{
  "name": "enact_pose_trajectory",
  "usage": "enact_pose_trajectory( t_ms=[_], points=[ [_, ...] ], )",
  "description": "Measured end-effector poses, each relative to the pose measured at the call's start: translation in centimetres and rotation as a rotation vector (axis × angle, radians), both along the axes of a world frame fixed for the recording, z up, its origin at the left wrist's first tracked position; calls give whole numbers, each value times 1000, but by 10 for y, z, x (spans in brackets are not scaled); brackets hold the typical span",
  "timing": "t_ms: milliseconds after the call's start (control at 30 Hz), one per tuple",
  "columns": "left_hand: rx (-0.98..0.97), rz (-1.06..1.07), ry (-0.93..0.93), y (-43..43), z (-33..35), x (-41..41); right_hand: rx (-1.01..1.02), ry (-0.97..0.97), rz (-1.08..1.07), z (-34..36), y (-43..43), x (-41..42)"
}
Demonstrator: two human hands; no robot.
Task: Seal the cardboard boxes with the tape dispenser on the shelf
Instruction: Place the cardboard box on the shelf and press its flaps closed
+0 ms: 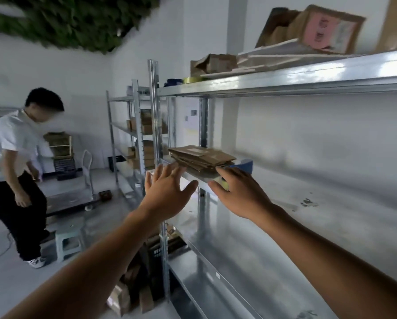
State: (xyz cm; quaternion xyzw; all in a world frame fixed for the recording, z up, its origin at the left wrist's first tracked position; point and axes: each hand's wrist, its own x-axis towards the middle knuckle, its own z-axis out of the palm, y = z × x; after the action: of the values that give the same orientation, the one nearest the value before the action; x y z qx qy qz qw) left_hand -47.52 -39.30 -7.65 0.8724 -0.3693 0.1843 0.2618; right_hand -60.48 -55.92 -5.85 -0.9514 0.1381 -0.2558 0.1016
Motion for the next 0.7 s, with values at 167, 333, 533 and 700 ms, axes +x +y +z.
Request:
enact_pose_trajectory(
  t_ms=[167,333,533,700],
  points=[
    [12,4,5,-24,-16,80,-16,12,-10,-8,-28,77],
    [53,6,9,-66,-19,169,-34,60,-54,-17,-83,160],
    [82,-26,-5,-122,-6,268,-74,99,-90,-13,-138,244],
    [117,-54,35,-169,-14,342,14,176,-106,-16,-167,301]
  ],
)
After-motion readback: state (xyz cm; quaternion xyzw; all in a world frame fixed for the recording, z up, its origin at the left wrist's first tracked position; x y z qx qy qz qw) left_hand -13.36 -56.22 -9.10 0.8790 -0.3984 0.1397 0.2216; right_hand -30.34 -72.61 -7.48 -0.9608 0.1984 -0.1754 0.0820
